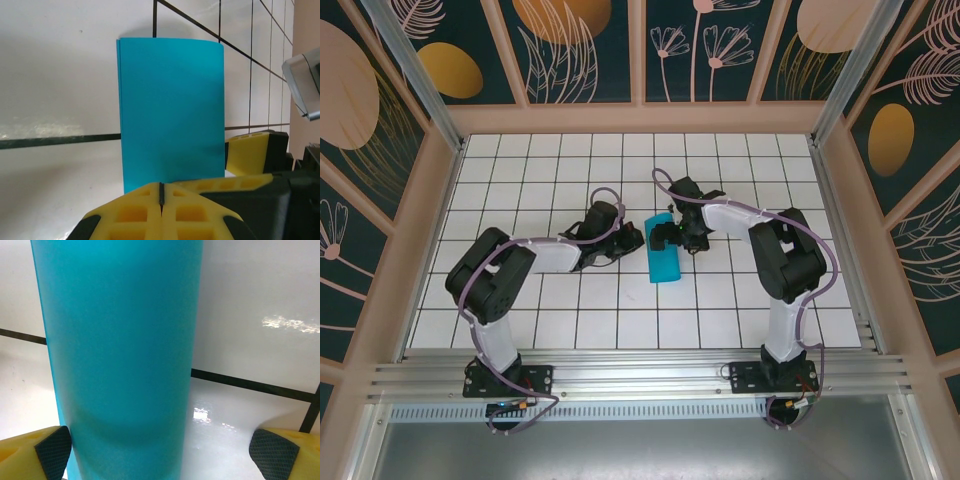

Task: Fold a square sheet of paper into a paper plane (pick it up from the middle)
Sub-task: Hold the square sheet of paper at the center of the table.

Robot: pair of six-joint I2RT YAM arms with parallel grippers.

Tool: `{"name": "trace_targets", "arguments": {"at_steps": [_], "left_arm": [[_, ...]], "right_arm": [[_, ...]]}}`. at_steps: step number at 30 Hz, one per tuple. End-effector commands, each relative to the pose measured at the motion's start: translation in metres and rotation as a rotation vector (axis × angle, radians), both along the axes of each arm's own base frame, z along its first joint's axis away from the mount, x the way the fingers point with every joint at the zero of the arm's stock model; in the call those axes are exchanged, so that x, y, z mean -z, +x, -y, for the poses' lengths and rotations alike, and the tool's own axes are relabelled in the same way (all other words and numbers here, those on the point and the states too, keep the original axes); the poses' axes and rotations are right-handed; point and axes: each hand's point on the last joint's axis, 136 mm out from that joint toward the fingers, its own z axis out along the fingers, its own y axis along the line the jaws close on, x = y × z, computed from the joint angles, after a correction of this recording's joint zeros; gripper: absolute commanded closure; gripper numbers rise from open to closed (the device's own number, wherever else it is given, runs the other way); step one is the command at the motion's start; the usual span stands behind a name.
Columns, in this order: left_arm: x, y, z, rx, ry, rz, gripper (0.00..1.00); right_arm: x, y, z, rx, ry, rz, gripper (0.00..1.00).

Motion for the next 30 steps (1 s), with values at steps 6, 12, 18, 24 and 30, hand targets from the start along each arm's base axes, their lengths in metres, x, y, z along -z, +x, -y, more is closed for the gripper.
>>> {"name": "trace_targets", "arguments": {"at_steps": [6,12,18,24,30], "left_arm": [[-0.005,0.012,0.017,-0.014,-0.092,-0.011,1.00],[0.005,0.014,0.017,-0.029,-0.078,-0.037,1.00],[0.018,0.013,0.017,-0.030,-0.056,-0.069,1.00],[0.019,0.017,0.025,-0.009,-0.074,-0.076,1.00],[0.026,0.016,0.026,-0.005,-0.066,-0.092,1.00]], "right_arm": [[0.069,-0.033,0.027,0.015,-0.131,-0.154,0.01],[0.070,-0.034,0.027,0.020,-0.126,-0.157,0.01],[0.071,-0.034,0.026,0.019,-0.123,-0.159,0.01],[0.072,-0.035,0.025,0.015,-0.117,-0.163,0.01],[0.072,-0.036,0.024,0.000,-0.108,-0.160,0.01]]}}
